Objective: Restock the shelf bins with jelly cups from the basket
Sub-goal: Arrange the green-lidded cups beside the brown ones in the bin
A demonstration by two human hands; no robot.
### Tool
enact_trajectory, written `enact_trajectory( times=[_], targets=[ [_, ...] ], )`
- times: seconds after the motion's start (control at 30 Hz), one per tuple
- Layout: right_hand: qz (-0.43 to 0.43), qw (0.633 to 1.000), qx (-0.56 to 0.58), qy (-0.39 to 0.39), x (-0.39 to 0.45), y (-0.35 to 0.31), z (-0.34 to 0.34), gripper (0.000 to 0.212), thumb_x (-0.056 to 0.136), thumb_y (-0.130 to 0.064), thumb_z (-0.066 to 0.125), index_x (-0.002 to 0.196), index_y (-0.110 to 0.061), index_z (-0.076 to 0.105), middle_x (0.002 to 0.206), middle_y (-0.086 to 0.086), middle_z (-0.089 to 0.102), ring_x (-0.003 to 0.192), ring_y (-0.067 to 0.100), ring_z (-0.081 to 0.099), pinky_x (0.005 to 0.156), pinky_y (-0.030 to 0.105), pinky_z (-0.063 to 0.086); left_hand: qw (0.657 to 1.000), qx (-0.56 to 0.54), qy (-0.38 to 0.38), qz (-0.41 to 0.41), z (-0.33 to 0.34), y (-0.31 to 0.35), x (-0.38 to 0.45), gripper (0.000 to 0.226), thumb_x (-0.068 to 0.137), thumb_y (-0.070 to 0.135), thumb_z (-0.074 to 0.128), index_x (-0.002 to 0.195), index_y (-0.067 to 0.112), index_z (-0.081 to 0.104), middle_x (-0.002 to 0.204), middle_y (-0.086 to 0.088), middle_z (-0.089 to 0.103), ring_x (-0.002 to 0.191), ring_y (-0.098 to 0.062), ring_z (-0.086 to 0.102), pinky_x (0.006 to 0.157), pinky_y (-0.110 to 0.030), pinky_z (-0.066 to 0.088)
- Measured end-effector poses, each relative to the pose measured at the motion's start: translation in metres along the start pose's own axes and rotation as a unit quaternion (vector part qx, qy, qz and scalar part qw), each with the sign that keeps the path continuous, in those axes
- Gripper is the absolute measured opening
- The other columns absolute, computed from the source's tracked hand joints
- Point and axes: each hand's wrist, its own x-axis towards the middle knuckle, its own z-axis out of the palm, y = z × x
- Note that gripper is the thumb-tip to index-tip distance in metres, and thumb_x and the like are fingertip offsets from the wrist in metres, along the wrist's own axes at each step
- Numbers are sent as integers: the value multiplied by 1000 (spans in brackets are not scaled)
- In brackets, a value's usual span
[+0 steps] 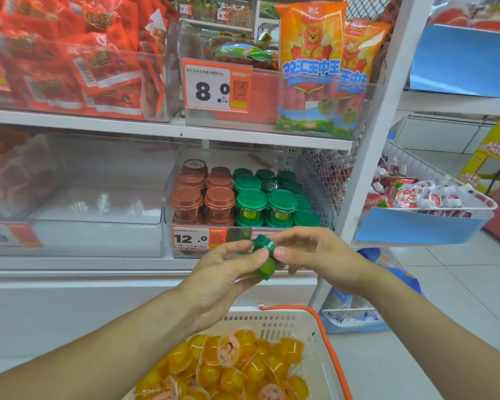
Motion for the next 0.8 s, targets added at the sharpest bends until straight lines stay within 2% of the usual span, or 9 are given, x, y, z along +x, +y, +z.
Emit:
enact_trajectory(
  times=[0.07,0.13,0.23,0.3,0.43,0.53,0.63,0.73,0.8],
  targets=[
    [-7,999,-8,41,2,-3,-17,43,73,-23,80,113,-12,72,106,10,75,98,22,71,86,36,56,998,32,-14,-45,-2,5,0,35,89,20,66,119,2,63,119,-23,68,110,-33,66,100,-45,51],
    [-22,992,-26,119,4,-4,-34,44,72,-25,81,113,-15,72,110,5,75,96,26,74,89,38,57,996,32,-5,-82,-6,7,0,25,92,21,60,111,5,60,115,-22,68,105,-35,67,91,-46,55],
    [-44,960,-81,265,11,-3,-54,38,80,-23,81,116,-19,69,126,5,67,67,22,75,63,29,59,994,46,-9,-98,-9,5,2,18,93,18,57,107,8,59,100,-17,71,85,-30,68,71,-39,55],
    [-43,929,-162,331,18,0,-62,32,85,-22,79,115,-24,68,131,5,63,52,17,70,56,25,54,993,52,-12,-107,-9,3,3,16,93,17,55,105,7,59,94,-15,70,74,-28,67,65,-36,52],
    [-28,916,-241,319,29,9,-65,34,89,-24,74,121,-26,64,141,-1,56,47,15,67,60,25,54,990,65,-10,-121,-6,-3,4,14,95,16,50,101,7,59,87,-14,68,63,-25,64,60,-34,48],
    [-8,915,-267,301,36,15,-65,33,92,-26,71,124,-27,64,146,-10,51,64,20,73,70,29,58,987,86,1,-134,-9,-8,6,14,95,15,50,98,7,60,85,-13,68,61,-25,63,59,-34,49],
    [4,919,-264,294,40,17,-64,33,95,-25,66,128,-28,62,152,-14,43,49,13,68,58,21,53,984,102,20,-147,-14,-9,9,12,94,15,50,95,7,60,83,-12,69,59,-24,63,60,-34,49],
    [8,921,-252,296,42,17,-60,36,97,-21,63,133,-24,62,154,-14,40,43,4,63,48,11,46,981,114,33,-151,-17,-9,12,12,94,15,51,93,7,60,80,-11,70,59,-24,63,58,-33,51],
    [1,915,-275,296,42,17,-58,37,98,-23,62,134,-24,61,155,-14,39,42,4,62,49,9,46,980,119,35,-153,-19,-9,13,12,93,15,51,92,7,60,81,-11,70,60,-24,63,58,-33,51]
  ],
)
